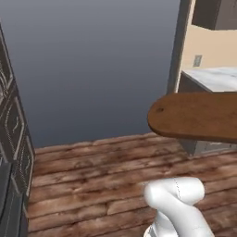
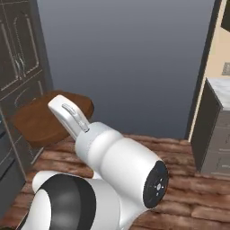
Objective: Move the cutting board and knife to the sink. Then move spray from the shelves to the counter.
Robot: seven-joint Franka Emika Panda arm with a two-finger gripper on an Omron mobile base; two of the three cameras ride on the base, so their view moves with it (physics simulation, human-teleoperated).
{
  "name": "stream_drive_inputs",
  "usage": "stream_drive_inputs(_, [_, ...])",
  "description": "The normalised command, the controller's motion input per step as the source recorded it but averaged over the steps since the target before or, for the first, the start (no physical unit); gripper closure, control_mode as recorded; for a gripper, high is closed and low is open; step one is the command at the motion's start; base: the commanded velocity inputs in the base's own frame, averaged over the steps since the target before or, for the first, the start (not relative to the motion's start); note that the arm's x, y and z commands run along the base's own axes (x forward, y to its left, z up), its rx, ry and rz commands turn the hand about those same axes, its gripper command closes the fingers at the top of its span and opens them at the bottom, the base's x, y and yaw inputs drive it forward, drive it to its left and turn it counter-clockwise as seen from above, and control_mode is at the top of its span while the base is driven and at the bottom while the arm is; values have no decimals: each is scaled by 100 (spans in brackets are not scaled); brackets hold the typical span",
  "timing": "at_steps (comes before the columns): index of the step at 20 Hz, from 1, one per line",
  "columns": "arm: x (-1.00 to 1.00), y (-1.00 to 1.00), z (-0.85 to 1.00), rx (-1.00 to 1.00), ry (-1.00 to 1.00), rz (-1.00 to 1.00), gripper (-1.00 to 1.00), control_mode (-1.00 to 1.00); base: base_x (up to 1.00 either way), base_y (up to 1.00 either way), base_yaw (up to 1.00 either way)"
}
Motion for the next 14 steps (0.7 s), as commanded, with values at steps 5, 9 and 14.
stream_drive_inputs(5, [0, 0, 0, 0, 0, 0, 100, 100, 63, -52, -61])
stream_drive_inputs(9, [0, 0, 0, 0, 0, 0, 100, 100, 70, -43, -61])
stream_drive_inputs(14, [0, 0, 0, 0, 0, 0, 100, 100, 77, -27, -62])
